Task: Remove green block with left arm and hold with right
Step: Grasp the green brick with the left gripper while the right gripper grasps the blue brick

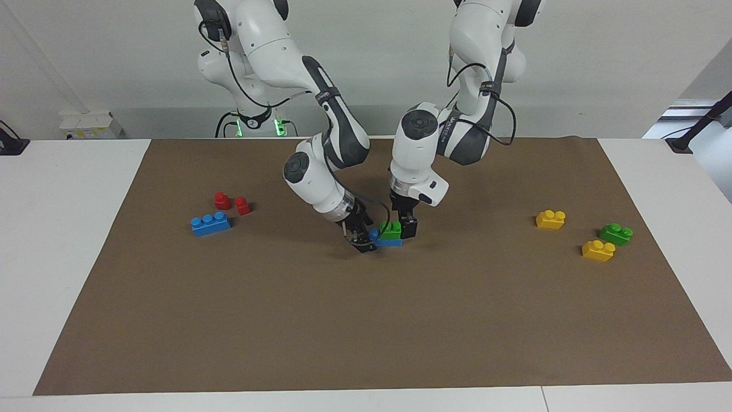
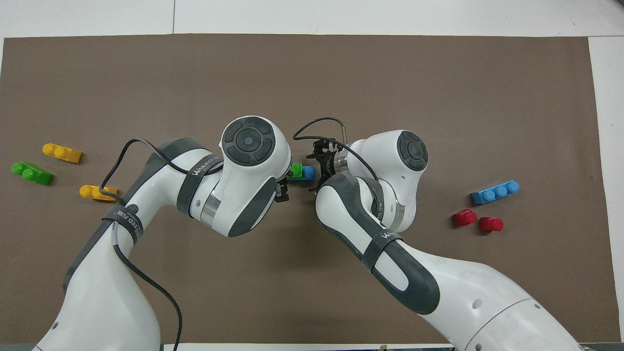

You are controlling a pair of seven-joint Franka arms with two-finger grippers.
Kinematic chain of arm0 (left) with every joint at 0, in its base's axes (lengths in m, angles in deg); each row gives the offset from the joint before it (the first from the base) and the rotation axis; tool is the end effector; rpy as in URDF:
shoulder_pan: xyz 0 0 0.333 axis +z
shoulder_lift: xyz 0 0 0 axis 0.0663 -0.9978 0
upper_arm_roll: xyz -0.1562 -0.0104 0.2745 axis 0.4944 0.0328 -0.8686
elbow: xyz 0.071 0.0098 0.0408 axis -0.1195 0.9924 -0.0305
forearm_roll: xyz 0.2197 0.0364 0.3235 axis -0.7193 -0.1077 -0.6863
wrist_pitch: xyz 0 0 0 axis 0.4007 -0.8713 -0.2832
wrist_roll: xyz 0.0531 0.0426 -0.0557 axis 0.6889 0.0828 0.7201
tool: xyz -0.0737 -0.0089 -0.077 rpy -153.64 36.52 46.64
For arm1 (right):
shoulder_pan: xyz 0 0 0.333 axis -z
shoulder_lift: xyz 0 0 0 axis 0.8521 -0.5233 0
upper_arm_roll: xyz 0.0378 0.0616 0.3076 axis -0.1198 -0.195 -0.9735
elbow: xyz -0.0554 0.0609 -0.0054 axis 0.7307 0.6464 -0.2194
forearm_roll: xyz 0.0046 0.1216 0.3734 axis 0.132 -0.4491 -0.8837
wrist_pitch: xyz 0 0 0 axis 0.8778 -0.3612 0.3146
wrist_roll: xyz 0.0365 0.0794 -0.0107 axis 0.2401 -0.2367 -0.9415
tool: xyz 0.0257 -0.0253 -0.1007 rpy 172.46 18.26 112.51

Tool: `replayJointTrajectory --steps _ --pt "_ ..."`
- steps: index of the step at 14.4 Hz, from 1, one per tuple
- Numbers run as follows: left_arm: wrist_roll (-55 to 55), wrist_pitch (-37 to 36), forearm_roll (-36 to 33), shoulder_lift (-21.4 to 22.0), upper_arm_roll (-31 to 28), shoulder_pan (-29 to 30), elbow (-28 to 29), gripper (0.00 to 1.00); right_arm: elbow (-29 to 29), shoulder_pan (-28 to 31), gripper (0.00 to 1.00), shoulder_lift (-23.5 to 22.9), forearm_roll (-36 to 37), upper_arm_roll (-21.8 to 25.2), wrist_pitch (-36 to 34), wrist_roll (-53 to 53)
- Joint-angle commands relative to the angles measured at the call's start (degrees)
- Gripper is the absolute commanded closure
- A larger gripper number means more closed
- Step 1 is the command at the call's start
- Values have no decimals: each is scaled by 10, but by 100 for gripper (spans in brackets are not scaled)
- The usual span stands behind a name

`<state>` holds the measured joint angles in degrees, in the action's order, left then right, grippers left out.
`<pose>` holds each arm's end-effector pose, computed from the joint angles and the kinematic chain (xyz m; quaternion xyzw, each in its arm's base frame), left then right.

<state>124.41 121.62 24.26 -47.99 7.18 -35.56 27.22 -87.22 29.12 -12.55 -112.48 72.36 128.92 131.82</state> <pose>0.5240 -0.3682 0.3728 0.6722 0.7400 0.0006 0.0248 0.5598 0.3233 0.2793 -0.7034 0.6645 0.1666 0.1895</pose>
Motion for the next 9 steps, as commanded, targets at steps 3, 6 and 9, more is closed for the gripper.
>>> replayJointTrajectory --steps 3,6,9 --pt "24 28 -15 -10 -8 -11 8 0 -11 -1 88 3 -15 1 15 -2" --pt "34 36 -24 -11 -8 -12 10 0 -11 0 100 3 -14 1 14 -11" --pt "34 37 -25 -11 -8 -12 11 0 -11 0 100 3 -14 1 15 -11"
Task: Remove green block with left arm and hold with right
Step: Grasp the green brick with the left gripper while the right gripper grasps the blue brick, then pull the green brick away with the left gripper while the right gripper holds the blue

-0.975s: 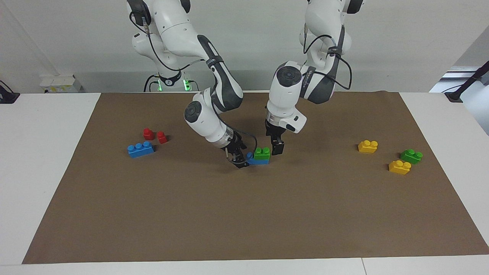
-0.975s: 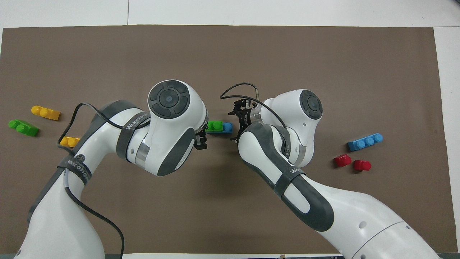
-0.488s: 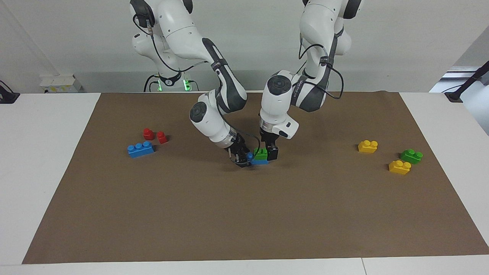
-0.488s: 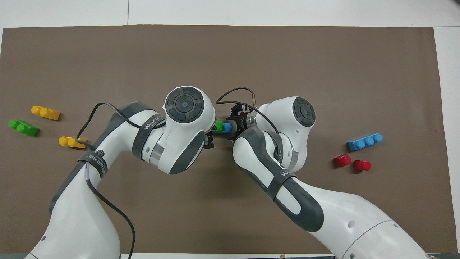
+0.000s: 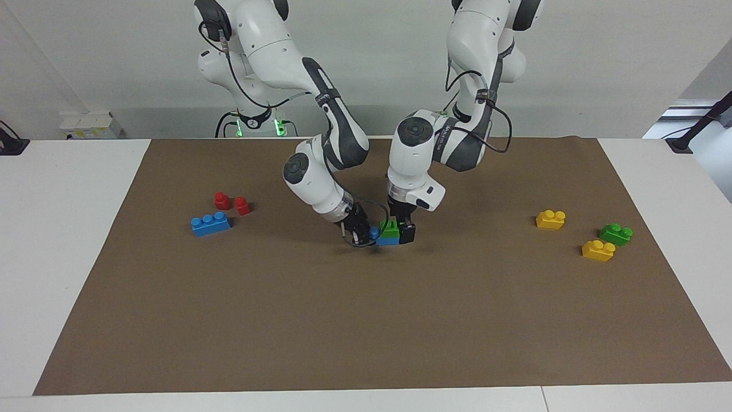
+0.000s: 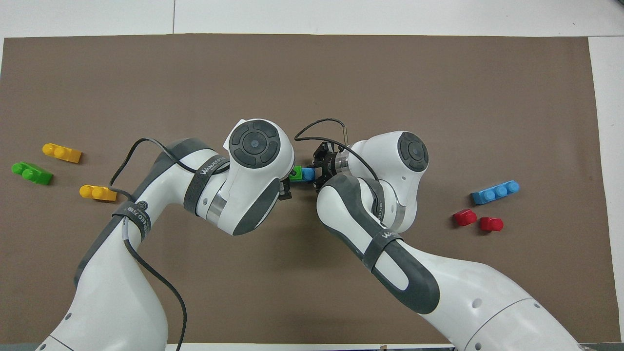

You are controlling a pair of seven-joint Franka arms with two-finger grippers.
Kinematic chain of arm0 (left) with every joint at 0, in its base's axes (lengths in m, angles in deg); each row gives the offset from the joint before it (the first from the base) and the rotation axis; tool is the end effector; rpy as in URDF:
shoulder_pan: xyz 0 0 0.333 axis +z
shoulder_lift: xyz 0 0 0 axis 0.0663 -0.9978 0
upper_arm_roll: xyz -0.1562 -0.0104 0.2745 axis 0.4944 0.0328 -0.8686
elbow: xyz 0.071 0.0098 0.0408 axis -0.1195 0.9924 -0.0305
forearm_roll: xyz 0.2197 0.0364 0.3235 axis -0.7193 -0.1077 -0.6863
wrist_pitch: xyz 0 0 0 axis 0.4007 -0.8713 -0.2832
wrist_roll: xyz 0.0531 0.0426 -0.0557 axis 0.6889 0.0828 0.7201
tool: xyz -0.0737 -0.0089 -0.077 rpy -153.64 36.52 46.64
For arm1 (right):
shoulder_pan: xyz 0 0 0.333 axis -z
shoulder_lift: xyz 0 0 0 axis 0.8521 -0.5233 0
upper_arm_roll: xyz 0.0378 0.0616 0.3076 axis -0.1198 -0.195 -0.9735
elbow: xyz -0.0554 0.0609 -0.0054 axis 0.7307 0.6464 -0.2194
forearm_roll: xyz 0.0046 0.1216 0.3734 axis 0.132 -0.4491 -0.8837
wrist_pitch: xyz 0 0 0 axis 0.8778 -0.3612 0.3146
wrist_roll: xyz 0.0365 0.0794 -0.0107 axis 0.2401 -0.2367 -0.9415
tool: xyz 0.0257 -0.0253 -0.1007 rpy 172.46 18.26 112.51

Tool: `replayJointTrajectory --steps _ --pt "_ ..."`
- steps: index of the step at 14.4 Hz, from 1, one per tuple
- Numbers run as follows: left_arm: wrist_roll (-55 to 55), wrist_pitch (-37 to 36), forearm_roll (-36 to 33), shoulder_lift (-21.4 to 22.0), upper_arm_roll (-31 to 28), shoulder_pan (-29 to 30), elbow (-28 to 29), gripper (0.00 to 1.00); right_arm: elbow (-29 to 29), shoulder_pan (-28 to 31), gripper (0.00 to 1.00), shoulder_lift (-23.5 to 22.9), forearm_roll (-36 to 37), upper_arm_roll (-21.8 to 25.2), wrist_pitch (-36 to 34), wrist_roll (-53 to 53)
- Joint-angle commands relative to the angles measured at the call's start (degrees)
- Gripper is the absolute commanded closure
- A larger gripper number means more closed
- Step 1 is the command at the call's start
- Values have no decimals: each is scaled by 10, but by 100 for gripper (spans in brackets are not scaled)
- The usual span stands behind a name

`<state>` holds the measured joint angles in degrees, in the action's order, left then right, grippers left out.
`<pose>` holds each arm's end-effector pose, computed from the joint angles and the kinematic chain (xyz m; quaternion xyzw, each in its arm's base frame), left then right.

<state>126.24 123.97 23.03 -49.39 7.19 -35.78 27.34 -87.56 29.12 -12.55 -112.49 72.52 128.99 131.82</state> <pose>0.5266 -0.3723 0.3600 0.6662 0.7451 0.0087 0.0313 0.5592 0.3209 0.2768 -0.7024 0.6663 0.1662 0.1872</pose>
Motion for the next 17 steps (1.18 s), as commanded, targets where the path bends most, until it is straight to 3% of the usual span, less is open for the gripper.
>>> replayJointTrajectory --steps 1,4,6,8,17 --pt "15 14 -12 3 -8 -10 10 0 -8 0 100 3 -14 -1 14 -11" --pt "15 14 -16 3 -8 -10 13 0 -8 0 100 3 -14 -1 13 -11" --pt "16 16 -30 4 -8 -11 18 33 -8 0 100 3 -15 -1 14 -11" --pt "15 17 -34 4 -8 -17 19 100 -8 0 100 3 -14 -1 13 -11" --pt "8 1 -41 28 -7 -10 13 100 -4 -1 100 3 -14 -1 13 -11"
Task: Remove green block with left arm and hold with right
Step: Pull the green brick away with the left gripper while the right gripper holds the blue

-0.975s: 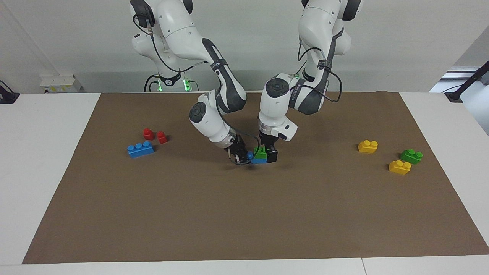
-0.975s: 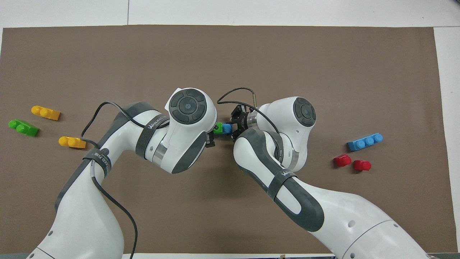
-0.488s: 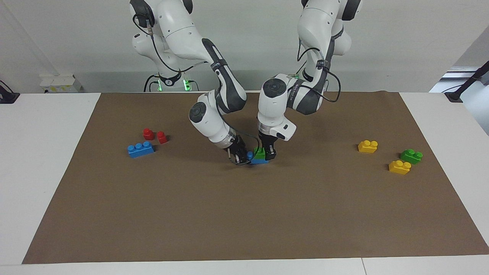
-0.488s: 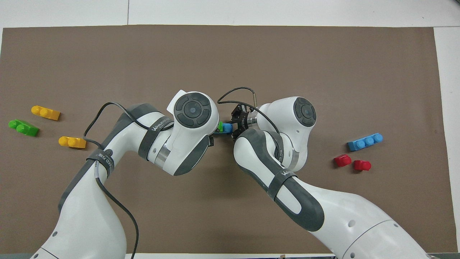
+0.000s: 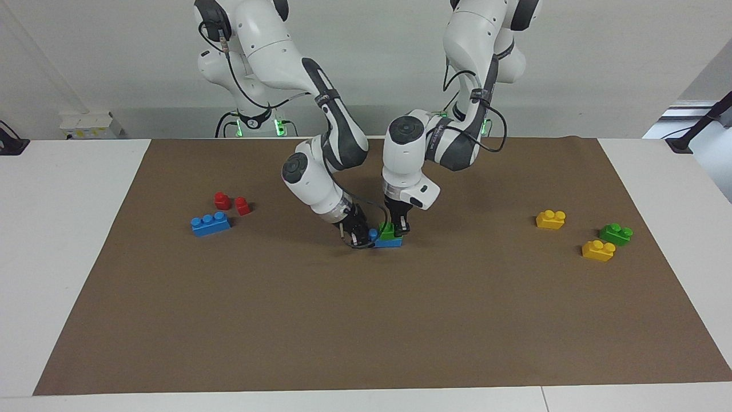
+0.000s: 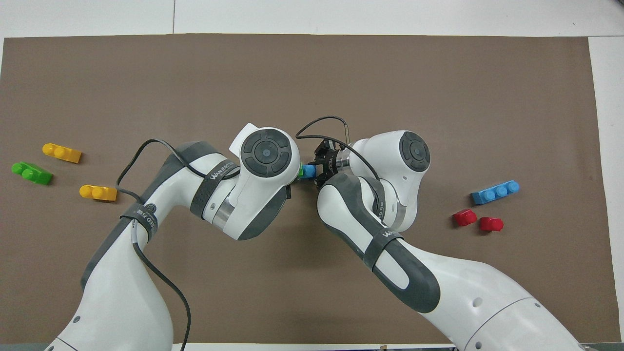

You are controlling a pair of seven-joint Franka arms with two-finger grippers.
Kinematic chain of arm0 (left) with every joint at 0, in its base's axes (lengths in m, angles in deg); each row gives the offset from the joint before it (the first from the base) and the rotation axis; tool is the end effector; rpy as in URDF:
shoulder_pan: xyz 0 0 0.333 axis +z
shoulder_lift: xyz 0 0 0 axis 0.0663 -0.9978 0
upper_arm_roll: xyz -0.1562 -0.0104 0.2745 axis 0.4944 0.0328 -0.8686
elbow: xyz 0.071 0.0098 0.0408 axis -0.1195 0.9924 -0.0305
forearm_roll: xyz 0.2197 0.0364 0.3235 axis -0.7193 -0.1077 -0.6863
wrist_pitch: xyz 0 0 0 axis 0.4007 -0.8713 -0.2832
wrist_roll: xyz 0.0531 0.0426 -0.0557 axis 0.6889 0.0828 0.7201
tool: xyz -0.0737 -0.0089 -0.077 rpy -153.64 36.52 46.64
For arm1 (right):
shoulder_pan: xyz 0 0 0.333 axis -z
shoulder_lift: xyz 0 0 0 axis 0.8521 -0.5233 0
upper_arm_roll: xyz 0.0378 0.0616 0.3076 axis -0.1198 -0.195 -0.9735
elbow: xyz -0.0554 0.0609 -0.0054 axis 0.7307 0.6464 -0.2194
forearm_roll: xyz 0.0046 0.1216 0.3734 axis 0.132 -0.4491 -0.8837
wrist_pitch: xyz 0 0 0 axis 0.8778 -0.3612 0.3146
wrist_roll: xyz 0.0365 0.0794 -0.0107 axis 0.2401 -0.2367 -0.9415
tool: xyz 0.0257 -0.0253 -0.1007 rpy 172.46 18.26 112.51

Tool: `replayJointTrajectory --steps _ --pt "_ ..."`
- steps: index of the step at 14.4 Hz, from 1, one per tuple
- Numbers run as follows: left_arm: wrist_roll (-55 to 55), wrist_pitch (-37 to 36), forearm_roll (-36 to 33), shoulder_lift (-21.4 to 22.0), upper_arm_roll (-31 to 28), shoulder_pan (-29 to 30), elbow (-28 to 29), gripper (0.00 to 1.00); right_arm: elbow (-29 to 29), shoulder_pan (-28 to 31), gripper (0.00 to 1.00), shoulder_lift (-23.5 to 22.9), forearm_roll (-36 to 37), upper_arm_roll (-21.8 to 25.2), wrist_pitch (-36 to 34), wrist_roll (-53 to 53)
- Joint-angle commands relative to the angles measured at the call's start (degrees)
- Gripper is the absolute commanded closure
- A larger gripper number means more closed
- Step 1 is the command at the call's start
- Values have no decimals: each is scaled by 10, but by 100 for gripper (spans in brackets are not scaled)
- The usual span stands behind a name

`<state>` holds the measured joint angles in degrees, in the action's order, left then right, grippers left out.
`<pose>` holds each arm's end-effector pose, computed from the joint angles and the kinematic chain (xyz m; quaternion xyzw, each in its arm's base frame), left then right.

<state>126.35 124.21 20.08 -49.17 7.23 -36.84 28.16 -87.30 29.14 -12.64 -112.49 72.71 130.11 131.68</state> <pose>0.5178 -0.3793 0.3564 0.6836 0.7288 0.0289 0.0266 0.5635 0.3187 0.2793 -0.7006 0.6681 0.1574 0.1950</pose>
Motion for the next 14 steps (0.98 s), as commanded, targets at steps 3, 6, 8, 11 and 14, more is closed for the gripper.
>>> replayJointTrajectory --steps 3,6,8,11,14 --pt "-3 -38 -12 65 -8 14 4 100 -7 -1 100 4 -14 -3 3 -9" --pt "-24 -75 -9 92 -8 22 -1 100 -3 5 100 4 -13 -3 -3 -9" --pt "-55 -89 -7 111 -8 46 0 100 5 11 100 6 -4 1 -11 -8" --pt "-161 -106 -6 115 -8 97 0 100 33 70 100 25 47 8 -92 -24" --pt "-302 -105 9 114 -8 166 1 100 74 166 100 42 100 8 -207 -93"
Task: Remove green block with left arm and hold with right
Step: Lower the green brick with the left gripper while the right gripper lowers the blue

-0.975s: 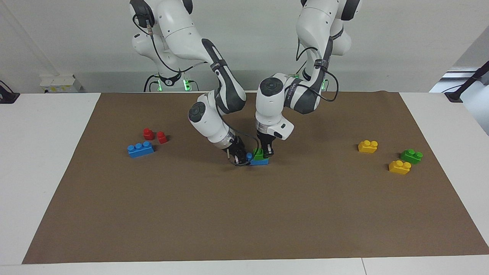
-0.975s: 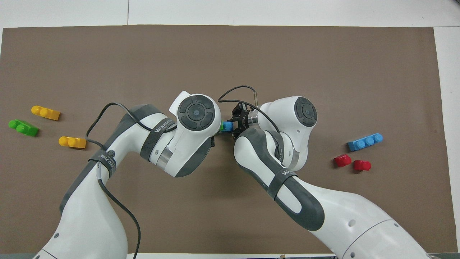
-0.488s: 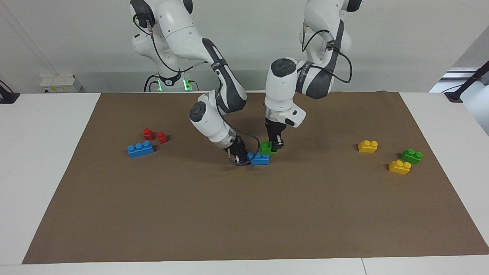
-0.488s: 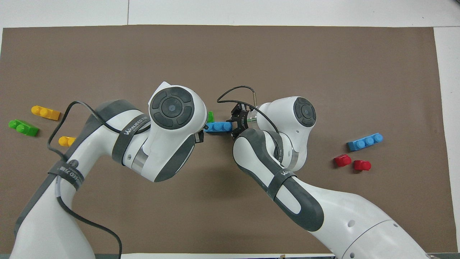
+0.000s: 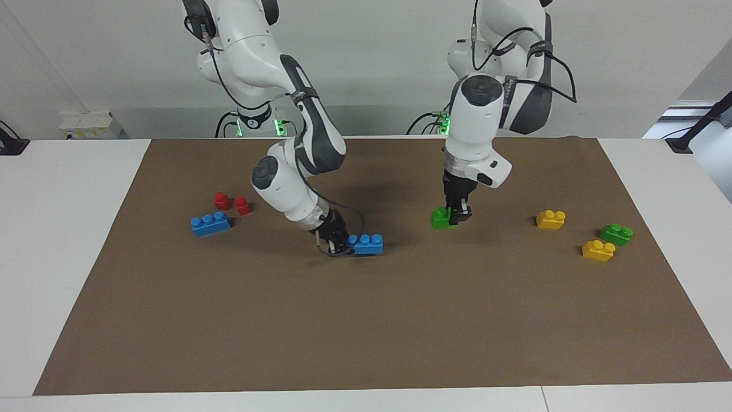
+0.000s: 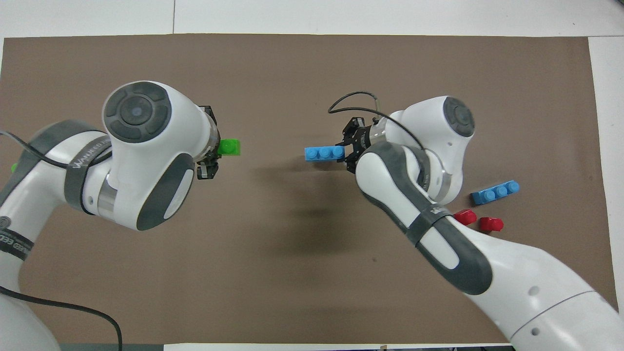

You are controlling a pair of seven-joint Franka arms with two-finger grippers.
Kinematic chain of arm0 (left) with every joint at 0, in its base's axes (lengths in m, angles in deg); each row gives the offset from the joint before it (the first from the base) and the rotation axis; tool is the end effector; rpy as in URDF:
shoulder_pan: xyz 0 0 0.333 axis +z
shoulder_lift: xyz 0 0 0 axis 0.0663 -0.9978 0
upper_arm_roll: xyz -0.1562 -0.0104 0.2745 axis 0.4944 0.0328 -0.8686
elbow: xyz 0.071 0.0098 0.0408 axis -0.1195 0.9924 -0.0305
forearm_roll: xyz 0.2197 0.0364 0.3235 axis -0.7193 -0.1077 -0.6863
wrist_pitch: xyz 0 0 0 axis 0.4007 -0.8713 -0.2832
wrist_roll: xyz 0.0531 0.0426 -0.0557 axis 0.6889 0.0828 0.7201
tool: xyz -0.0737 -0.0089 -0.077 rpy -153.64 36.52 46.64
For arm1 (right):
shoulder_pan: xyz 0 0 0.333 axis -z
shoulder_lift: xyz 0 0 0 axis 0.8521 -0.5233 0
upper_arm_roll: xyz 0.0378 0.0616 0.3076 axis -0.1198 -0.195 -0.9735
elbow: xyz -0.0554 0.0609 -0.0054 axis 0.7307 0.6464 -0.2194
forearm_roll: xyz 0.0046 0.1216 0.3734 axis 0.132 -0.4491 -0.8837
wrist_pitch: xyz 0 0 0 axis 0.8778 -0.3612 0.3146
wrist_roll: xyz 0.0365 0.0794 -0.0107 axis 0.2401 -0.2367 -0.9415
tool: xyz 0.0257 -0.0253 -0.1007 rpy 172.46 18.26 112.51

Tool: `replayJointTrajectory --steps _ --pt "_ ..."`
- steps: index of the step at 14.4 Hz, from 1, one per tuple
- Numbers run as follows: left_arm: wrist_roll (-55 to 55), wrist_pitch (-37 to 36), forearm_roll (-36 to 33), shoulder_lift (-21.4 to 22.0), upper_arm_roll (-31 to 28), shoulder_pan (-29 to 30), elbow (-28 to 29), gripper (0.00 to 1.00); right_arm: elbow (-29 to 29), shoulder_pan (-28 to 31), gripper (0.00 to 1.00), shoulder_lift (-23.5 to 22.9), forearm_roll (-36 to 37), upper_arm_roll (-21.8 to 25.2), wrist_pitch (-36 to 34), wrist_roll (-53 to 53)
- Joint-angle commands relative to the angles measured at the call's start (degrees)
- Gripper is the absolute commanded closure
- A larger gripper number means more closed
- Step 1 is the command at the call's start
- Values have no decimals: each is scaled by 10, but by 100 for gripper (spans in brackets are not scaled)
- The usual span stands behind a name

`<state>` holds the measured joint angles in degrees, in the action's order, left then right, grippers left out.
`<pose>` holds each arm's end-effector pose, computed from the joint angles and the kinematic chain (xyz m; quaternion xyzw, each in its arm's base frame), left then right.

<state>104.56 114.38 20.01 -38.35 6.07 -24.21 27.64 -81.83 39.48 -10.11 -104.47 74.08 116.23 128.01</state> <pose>0.5660 -0.2329 0.4628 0.7285 0.6826 0.0518 0.0235 0.6185 0.2204 0.3314 -0.7230 0.6509 0.1531 0.1735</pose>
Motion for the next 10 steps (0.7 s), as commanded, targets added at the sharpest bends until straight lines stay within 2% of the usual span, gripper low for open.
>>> replayJointTrajectory --steps 1,3,5,7,10 --pt "-138 -4 22 6 4 68 8 100 19 89 100 27 22 -5 -95 -90" --pt "-233 3 43 5 4 121 13 100 17 153 100 38 50 -3 -151 -129" --pt "-318 17 58 0 4 164 19 100 10 196 100 39 69 -2 -177 -146" --pt "-375 39 59 -8 4 195 29 100 -8 226 100 44 70 -2 -171 -152" --pt "-429 74 59 -32 4 222 31 100 -41 255 100 44 70 -1 -156 -216"
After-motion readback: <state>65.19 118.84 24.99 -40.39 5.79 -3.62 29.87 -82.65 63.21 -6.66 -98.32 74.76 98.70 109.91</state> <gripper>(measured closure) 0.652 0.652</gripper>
